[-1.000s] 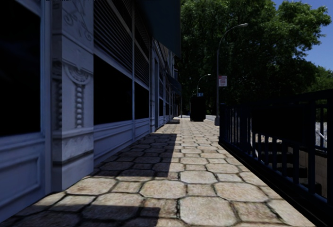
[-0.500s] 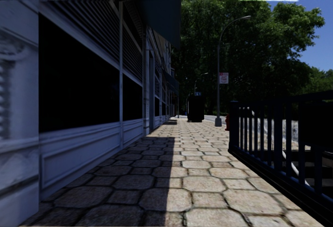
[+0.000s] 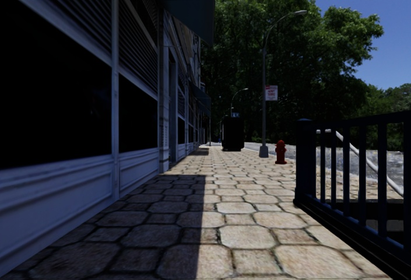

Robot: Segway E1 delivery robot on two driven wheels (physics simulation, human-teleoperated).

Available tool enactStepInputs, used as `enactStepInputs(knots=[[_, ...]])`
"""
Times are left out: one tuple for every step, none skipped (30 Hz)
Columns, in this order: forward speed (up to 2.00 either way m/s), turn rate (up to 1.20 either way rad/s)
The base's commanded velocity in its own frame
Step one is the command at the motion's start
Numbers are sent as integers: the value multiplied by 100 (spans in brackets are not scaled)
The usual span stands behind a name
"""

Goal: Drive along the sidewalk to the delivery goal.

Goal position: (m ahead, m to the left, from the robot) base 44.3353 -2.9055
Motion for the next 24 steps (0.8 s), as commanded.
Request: enactStepInputs(knots=[[200,-18],[200,-4],[200,-4],[200,0],[200,0],[200,0],[200,0],[200,0],[200,0],[200,0],[200,0],[200,0],[200,0],[200,0],[200,0],[200,0],[200,0],[200,0],[200,-9],[200,-63],[200,-101],[200,-101],[200,-104],[200,-65]])
